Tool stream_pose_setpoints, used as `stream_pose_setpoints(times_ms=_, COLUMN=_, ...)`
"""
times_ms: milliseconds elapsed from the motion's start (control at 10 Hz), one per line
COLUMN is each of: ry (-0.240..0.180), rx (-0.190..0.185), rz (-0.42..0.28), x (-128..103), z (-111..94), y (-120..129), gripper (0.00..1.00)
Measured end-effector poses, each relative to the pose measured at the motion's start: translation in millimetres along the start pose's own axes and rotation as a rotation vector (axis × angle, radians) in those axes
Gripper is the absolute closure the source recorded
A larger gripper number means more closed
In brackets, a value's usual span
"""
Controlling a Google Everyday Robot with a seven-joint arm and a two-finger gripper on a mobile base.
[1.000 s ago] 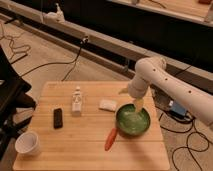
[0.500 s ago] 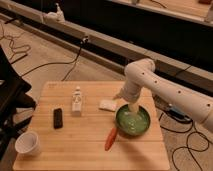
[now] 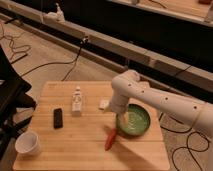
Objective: Place the pepper in the ceramic cup
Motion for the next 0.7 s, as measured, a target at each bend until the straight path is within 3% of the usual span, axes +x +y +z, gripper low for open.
stream_pose_setpoints(times_ms=300, ry=-0.050, rx=-0.033, rz=-0.078, x=-46, z=30, y=-2, gripper=0.20)
stream_pose_setpoints(times_ms=700, ry=-0.050, rx=-0.033, rz=-0.078, x=-46, z=30, y=-2, gripper=0.20)
